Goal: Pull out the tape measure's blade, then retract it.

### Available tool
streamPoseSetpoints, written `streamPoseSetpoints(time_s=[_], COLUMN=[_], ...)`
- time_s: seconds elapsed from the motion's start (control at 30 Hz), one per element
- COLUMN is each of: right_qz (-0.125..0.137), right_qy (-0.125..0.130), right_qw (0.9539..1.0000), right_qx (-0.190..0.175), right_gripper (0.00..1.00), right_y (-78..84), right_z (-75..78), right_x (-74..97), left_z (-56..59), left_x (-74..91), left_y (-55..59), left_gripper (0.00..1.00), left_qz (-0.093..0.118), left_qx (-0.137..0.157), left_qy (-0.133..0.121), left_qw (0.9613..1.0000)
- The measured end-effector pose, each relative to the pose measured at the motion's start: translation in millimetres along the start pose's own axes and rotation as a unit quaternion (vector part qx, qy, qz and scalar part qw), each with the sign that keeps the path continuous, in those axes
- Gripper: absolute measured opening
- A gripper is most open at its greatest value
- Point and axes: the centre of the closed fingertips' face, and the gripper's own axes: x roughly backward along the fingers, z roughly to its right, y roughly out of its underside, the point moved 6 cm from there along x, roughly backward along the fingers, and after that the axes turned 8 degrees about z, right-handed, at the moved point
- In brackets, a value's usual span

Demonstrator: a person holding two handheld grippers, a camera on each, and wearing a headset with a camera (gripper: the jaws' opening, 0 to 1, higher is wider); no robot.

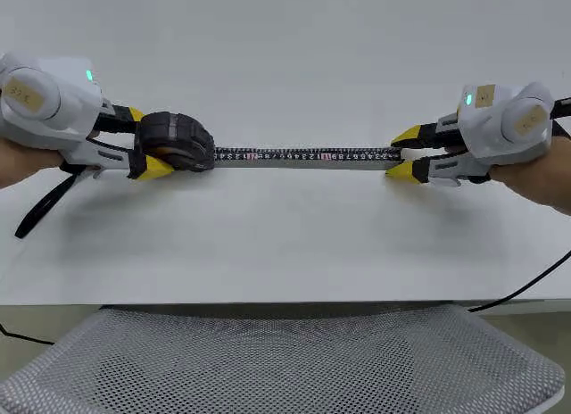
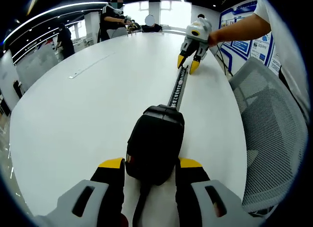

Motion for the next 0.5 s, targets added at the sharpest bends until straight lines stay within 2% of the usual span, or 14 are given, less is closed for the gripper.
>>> streamPoseSetpoints(time_s=[0.27, 0.43, 0.5], right_qz=[0.005, 0.018, 0.023], right_qy=[0.007, 0.018, 0.021], right_qw=[1.0000, 0.9995, 0.9986], right_qx=[0.000, -0.020, -0.043], right_gripper=[0.21, 0.26, 0.29], right_y=[-2.4, -6.7, -7.8], right_z=[1.3, 0.8, -1.1], right_x=[0.6, 3.4, 3.5], left_z=[0.0, 0.7, 1.4], left_x=[-0.3, 5.3, 7.7], left_y=[0.9, 2.4, 3.4], left_gripper=[0.38, 0.43, 0.43], left_qz=[0.001, 0.006, 0.009], left_qx=[-0.004, 0.007, 0.016], left_qy=[-0.003, -0.014, -0.017], left_qw=[1.0000, 0.9999, 0.9997])
